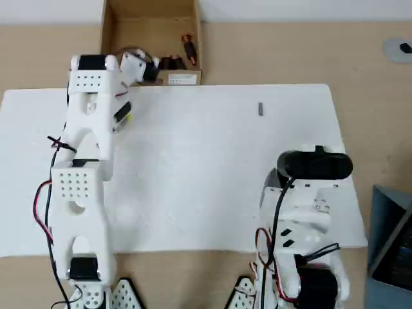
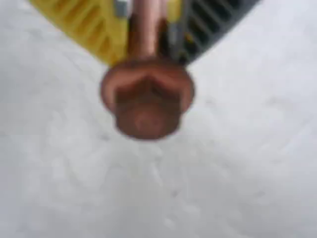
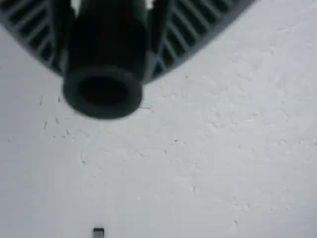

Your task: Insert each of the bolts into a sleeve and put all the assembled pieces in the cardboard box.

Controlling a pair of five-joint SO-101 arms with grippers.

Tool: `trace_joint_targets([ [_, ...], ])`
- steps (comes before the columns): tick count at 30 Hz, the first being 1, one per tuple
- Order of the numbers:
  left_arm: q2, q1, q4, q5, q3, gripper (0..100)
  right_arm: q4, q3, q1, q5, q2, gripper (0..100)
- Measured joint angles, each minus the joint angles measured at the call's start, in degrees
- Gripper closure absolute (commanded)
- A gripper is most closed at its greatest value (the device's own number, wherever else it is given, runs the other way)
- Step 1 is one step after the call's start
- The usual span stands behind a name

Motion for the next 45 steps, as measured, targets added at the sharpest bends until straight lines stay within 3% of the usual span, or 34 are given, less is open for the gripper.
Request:
trace_joint_targets([
  [7,-19.6,6.1,0.2,14.0,4.9,100,0.0,-0.4,0.0,4.6,0.0,98.9],
  [16,-48.5,14.7,0.4,22.4,31.2,100,1.6,-1.6,-0.4,8.5,-0.4,98.9],
  [31,-92.3,15.8,-1.8,45.7,67.5,100,4.0,-3.0,-17.0,7.6,-0.4,98.9],
  [36,-105.4,15.8,-4.9,47.6,80.4,100,4.0,-2.3,-21.7,7.6,-0.5,98.9],
  [45,-133.5,15.8,-18.0,51.2,99.8,100,-0.6,1.6,-30.9,7.6,-0.5,98.9],
])
